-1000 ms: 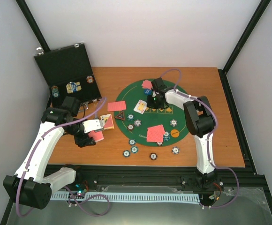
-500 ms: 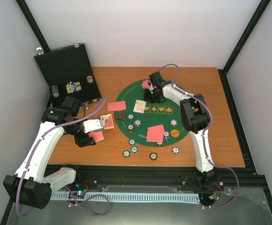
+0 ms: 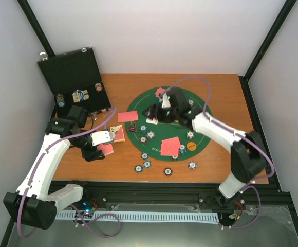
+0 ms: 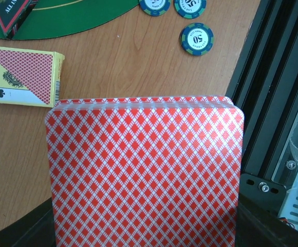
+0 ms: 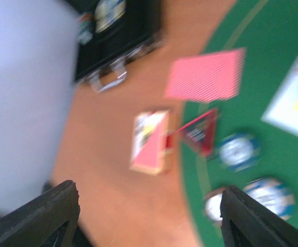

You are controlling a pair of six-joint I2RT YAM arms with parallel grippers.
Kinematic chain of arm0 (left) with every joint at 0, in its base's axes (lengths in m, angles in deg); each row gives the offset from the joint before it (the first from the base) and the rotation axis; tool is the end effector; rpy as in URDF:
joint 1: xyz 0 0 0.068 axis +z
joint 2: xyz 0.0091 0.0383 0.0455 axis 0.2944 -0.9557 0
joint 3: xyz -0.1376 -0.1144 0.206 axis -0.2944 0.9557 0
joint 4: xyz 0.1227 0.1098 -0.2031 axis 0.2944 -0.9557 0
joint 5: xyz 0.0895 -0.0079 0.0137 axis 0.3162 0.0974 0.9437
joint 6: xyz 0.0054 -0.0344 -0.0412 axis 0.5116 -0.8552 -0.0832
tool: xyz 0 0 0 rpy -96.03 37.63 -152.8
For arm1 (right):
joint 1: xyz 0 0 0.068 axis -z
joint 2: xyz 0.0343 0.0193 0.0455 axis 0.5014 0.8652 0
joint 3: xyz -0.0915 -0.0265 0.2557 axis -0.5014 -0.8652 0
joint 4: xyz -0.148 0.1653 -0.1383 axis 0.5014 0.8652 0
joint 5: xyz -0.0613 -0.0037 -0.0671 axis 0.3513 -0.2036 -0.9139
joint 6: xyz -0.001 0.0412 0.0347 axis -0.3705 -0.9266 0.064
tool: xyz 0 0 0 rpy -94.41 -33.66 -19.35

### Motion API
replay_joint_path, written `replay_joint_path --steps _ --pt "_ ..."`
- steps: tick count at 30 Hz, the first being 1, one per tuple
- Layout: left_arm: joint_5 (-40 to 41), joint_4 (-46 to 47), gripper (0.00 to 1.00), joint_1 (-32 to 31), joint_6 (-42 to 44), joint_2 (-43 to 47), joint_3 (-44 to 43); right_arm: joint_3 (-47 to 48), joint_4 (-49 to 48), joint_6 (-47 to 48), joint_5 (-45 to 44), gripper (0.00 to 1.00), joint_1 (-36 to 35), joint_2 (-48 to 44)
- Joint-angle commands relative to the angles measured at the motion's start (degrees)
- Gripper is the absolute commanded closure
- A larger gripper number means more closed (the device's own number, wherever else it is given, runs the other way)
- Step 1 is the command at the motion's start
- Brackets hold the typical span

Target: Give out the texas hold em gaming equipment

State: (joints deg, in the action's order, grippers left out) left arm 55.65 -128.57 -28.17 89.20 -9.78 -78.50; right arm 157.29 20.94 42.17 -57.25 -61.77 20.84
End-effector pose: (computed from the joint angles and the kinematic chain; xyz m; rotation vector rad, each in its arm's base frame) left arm 0.1507 -0.0417 0.3047 1.5886 2.3256 -0.3530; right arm 0.3147 0.2110 0.2616 -0.1057 2.4543 1.0630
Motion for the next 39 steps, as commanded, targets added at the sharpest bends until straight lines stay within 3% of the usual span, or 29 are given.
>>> replay_joint_path --steps 1,4,10,21,39 --pt "-0.16 1.37 0.73 -0.28 0.96 0.85 -0.01 -11.83 -14.82 -10.53 7.31 0.24 -7.91 -6.48" --pt "-0.45 1.50 0.73 -0.24 0.54 0.93 -0.23 -17.80 -22.18 -15.40 7.87 0.23 -12.63 -9.50" --pt "-0.71 2.13 0.72 -0.24 -0.25 0.32 -0.13 -19.53 -27.98 -18.53 6.72 0.23 -19.39 -10.92" --pt "-0.83 2.03 0.73 -0.23 -0.53 0.93 -0.71 -16.66 -37.51 -23.08 8.14 0.23 -26.48 -2.15" --pt "-0.96 0.69 0.72 -0.24 -0.62 0.98 -1.92 -11.64 -44.86 -26.85 9.35 0.23 -29.63 4.03"
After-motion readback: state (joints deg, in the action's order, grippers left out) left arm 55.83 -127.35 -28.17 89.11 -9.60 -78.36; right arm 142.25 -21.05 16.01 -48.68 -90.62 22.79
